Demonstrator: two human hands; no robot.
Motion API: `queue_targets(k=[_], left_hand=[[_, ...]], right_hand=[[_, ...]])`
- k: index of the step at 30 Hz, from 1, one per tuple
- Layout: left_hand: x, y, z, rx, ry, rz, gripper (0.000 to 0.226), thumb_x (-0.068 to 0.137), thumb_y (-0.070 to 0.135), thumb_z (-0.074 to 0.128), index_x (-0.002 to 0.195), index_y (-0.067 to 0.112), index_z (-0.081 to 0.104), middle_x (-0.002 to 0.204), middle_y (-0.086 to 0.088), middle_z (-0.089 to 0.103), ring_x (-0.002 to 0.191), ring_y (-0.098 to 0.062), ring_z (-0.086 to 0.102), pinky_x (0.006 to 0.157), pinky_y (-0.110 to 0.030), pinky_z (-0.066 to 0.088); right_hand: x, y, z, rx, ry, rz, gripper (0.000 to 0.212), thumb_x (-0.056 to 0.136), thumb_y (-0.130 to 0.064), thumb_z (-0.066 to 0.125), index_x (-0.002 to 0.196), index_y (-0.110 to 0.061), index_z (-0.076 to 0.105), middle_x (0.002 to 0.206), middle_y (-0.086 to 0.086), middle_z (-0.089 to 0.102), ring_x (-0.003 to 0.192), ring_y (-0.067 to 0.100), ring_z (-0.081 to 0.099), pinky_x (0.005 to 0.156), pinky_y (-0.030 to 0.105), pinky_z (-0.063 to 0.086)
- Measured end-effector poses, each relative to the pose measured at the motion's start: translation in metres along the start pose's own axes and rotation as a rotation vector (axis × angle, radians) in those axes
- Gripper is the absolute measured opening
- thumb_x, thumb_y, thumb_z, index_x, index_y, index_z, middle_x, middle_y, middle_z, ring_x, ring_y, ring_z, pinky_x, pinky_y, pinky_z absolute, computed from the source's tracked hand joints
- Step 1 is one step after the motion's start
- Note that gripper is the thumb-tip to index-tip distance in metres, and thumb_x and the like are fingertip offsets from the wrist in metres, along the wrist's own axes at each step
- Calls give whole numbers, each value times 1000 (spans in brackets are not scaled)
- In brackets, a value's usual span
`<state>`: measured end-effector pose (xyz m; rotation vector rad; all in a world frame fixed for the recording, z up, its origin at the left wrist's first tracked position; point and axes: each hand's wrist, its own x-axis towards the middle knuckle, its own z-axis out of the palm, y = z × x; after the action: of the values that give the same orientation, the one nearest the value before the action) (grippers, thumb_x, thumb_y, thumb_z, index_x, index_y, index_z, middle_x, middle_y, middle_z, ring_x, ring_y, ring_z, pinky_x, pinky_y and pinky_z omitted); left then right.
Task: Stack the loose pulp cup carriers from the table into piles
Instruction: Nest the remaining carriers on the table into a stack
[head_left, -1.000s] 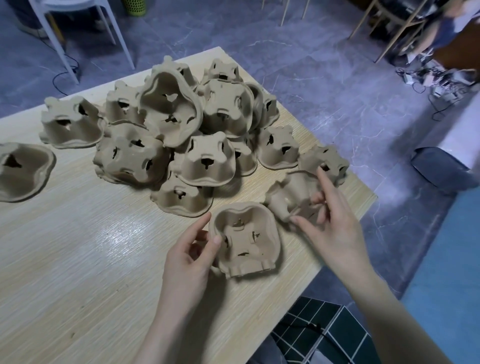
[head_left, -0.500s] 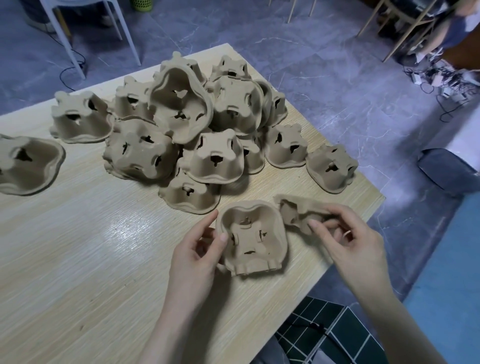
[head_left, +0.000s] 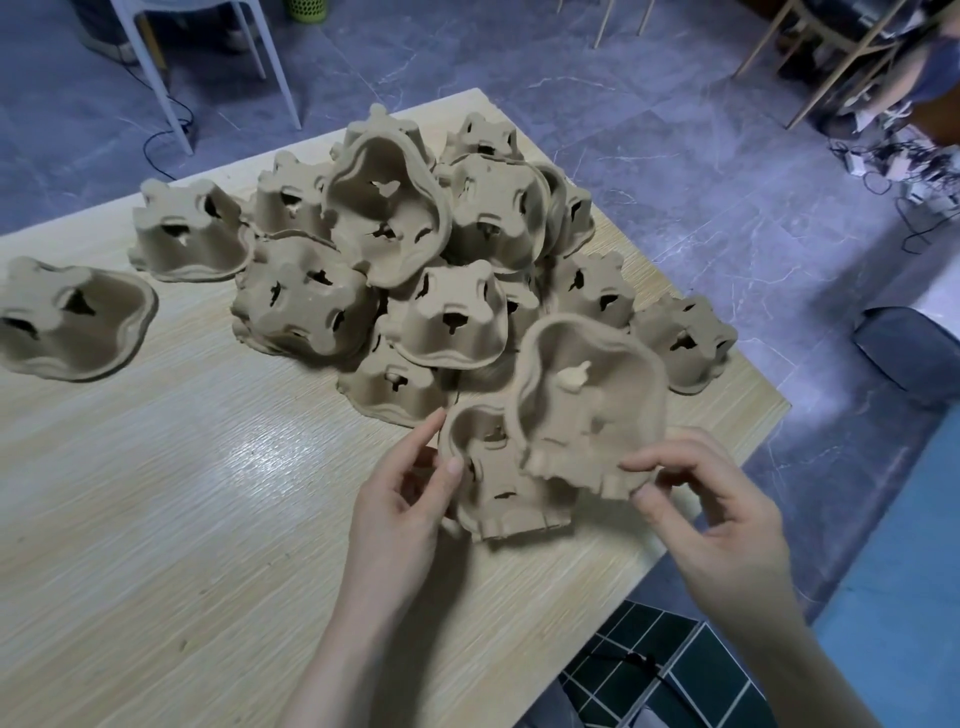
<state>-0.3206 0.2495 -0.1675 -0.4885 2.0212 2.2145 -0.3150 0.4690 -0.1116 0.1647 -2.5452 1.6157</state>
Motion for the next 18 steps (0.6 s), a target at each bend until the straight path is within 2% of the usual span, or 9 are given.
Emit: queue_targets(k=[4, 7, 10, 14, 16, 18], left_hand=[[1, 4, -2, 2, -37, 4, 38, 91, 10, 63, 122, 32, 61, 70, 22, 64, 51, 2, 52, 51, -13, 43], [0, 4, -4, 16, -53, -9, 38, 90, 18, 63, 123, 36, 61, 73, 19, 65, 53, 0, 52, 52, -16, 44], [-1, 6, -6, 23, -79, -23, 44, 84, 33, 63, 127, 39, 59, 76, 17, 66, 61, -3, 55, 57, -20, 46], [-3, 9, -6, -29, -85, -54, 41, 88, 26, 61, 128, 35, 59, 78, 18, 67, 53, -1, 52, 49, -18, 45], [-3, 9, -6, -29, -75, -56, 43, 86, 28, 61, 129, 33, 60, 76, 17, 65, 53, -1, 51, 48, -19, 46], [-2, 9, -6, -22, -74, -53, 40, 90, 21, 61, 128, 33, 61, 75, 17, 63, 53, -1, 51, 49, -20, 47]], right_hand=[[1, 1, 10, 0, -134, 15, 16, 81, -22, 61, 91, -32, 68, 92, -18, 62, 88, 7, 57, 75, 18, 44], [0, 7, 14, -46, -201, 50, 15, 82, -25, 61, 92, -34, 68, 94, -16, 62, 89, 9, 57, 73, 20, 44], [-2, 16, 15, -112, -236, 70, 21, 83, -15, 64, 92, -33, 67, 101, -14, 61, 99, 13, 58, 76, 16, 44], [-4, 18, 17, -127, -231, 63, 29, 84, -3, 59, 92, -30, 68, 108, -16, 57, 105, 12, 57, 76, 10, 42], [-5, 17, 16, -103, -208, 63, 30, 84, -2, 57, 88, -30, 67, 106, -15, 57, 96, 12, 58, 69, 17, 45], [-5, 17, 14, -58, -194, 65, 27, 85, -6, 55, 83, -31, 64, 100, -11, 58, 82, 15, 56, 65, 29, 45]])
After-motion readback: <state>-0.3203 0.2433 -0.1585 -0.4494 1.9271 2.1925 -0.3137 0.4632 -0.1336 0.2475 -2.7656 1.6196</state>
